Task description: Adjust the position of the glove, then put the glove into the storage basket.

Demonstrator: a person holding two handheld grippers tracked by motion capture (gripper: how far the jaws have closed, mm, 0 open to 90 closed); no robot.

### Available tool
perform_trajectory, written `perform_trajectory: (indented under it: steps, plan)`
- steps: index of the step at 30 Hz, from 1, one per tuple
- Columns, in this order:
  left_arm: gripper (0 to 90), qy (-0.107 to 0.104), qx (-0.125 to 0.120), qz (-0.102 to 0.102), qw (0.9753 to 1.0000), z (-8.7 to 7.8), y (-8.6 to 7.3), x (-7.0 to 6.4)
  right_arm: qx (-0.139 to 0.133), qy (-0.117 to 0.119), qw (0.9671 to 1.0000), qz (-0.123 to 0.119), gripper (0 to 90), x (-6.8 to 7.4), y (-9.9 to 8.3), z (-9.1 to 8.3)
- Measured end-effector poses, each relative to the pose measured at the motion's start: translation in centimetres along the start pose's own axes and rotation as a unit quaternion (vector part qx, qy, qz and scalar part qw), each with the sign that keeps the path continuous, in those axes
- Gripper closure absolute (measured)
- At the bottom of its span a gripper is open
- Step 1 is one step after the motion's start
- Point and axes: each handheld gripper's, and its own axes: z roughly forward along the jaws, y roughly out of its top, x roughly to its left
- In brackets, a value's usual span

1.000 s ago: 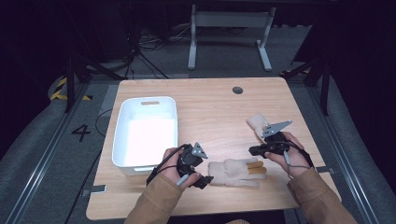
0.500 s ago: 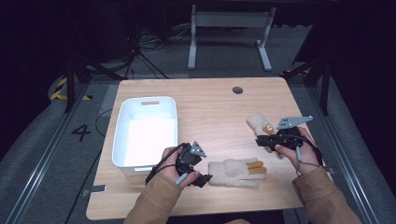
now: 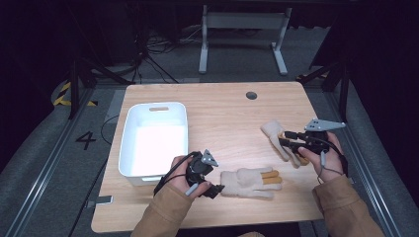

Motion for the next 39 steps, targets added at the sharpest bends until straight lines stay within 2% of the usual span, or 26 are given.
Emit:
perform_trajectory:
  steps: [2,4,7,9,15,18,21,33,39]
  plan:
    - [20.2,0.000,0.000,0.000,1.0000,0.0,0.0,0.0,-0.009,-0.013,0.9998,0.013,55.1,-0.7,-0.4,0.0]
    - [20.2,0.000,0.001,0.001,1.0000,0.0,0.0,0.0,-0.008,-0.030,0.9994,0.014,52.7,-1.1,-0.6,0.0]
    - [20.2,-0.001,0.002,0.000,1.0000,0.1,0.0,0.0,-0.006,-0.039,0.9991,0.016,50.5,-1.6,-0.9,0.1]
    - [20.2,-0.001,0.002,0.001,1.0000,0.0,-0.1,0.0,0.001,-0.057,0.9981,0.022,49.9,-2.3,-1.5,0.3]
    - [20.2,0.001,0.004,0.000,1.0000,0.0,-0.2,0.0,0.017,-0.079,0.9962,0.032,48.7,-3.5,-2.4,0.8]
    - [20.2,0.001,0.004,-0.003,1.0000,-0.2,-0.3,0.0,0.023,-0.083,0.9956,0.037,47.9,-3.9,-2.7,1.1]
    - [20.2,0.005,0.002,-0.006,1.0000,-0.4,-0.6,0.0,0.041,-0.086,0.9948,0.036,47.7,-4.3,-3.1,2.0]
    - [20.1,0.015,0.011,-0.019,0.9996,-0.9,-1.7,0.1,0.068,-0.089,0.9929,0.040,45.8,-5.3,-3.6,4.1]
    - [19.8,0.016,0.012,-0.024,0.9995,-1.1,-2.1,0.2,0.075,-0.088,0.9924,0.042,49.2,-5.8,-3.9,4.9]
